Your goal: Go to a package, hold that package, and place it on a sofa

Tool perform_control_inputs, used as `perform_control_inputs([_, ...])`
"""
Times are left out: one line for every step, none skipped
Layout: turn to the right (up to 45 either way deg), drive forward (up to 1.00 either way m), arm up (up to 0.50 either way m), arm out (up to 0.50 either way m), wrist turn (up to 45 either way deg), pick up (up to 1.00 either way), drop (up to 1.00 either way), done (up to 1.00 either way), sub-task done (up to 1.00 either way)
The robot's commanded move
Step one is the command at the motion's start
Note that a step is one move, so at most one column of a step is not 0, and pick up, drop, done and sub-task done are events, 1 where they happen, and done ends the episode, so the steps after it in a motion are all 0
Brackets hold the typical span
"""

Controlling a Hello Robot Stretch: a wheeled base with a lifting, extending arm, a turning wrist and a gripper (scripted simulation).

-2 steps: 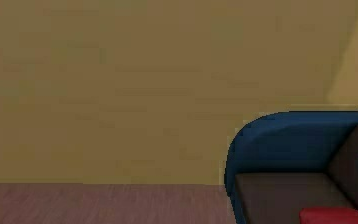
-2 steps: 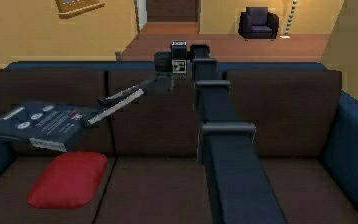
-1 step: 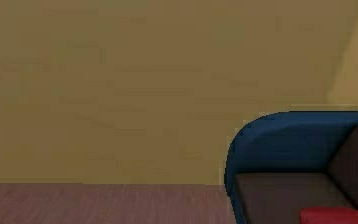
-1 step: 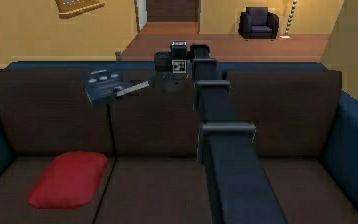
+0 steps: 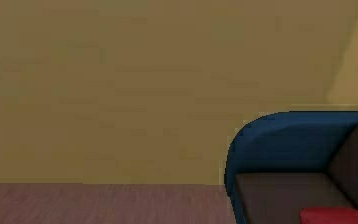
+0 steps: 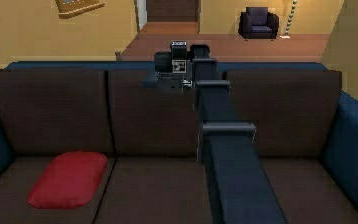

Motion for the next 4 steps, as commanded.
perform_control_inputs([0.0,0.00,0.00,0.00,6.0,0.00,0.00,0.00,0.00])
perform_control_inputs([0.0,0.00,-0.38,0.00,0.0,0.00,0.00,0.00,0.00])
perform_control_inputs([0.0,0.00,-0.32,0.00,0.0,0.00,0.00,0.00,0.00])
perform_control_inputs([0.0,0.00,0.00,0.00,0.0,0.00,1.00,0.00,0.00])
